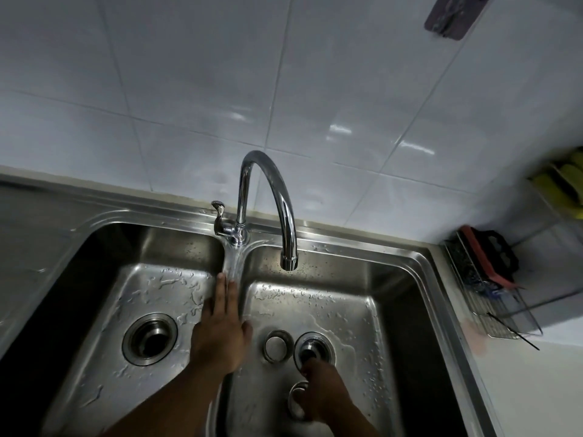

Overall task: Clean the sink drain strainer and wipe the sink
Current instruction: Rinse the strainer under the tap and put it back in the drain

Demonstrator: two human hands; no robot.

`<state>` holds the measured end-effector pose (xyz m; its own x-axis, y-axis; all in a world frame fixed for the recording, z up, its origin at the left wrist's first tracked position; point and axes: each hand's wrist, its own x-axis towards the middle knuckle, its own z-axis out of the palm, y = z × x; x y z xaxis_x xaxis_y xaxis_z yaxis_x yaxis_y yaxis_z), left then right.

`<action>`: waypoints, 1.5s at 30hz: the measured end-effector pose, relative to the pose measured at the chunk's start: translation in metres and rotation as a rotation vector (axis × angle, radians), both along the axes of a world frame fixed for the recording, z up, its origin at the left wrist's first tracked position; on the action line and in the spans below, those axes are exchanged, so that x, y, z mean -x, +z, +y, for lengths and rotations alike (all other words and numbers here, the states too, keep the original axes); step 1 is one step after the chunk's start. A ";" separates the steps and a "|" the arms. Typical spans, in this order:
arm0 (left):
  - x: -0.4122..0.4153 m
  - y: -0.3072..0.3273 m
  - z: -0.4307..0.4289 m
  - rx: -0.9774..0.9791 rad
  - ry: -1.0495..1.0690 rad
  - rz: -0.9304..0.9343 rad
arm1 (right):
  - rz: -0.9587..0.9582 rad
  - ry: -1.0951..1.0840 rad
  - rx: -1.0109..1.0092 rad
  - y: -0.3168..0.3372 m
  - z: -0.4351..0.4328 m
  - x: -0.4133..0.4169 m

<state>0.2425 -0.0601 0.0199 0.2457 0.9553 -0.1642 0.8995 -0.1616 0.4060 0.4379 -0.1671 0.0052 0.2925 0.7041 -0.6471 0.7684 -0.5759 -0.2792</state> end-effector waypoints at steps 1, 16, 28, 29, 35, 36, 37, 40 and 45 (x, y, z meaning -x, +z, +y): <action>0.000 -0.001 -0.001 -0.010 0.006 -0.006 | -0.015 0.005 0.022 -0.001 -0.001 -0.001; -0.002 -0.008 -0.002 -0.045 0.033 0.009 | -0.075 0.050 0.059 0.000 -0.002 -0.002; -0.008 -0.011 0.002 -0.048 0.037 0.152 | -0.012 0.066 0.140 -0.032 -0.014 -0.005; -0.009 -0.011 0.003 -0.057 0.035 0.156 | -0.009 0.069 0.136 -0.035 -0.015 -0.004; -0.015 -0.012 0.011 -0.058 0.036 0.146 | -0.017 0.016 0.024 -0.040 -0.011 -0.016; -0.015 -0.013 0.011 -0.058 0.040 0.148 | -0.016 0.016 0.024 -0.039 -0.008 -0.022; -0.015 -0.014 0.011 -0.060 0.042 0.151 | -0.025 0.017 0.028 -0.039 -0.004 -0.029; -0.014 -0.016 0.010 -0.070 0.049 0.148 | -0.062 0.002 0.020 -0.039 0.010 -0.048; -0.014 -0.017 0.009 -0.089 0.066 0.127 | -0.064 -0.025 -0.036 -0.048 0.031 -0.064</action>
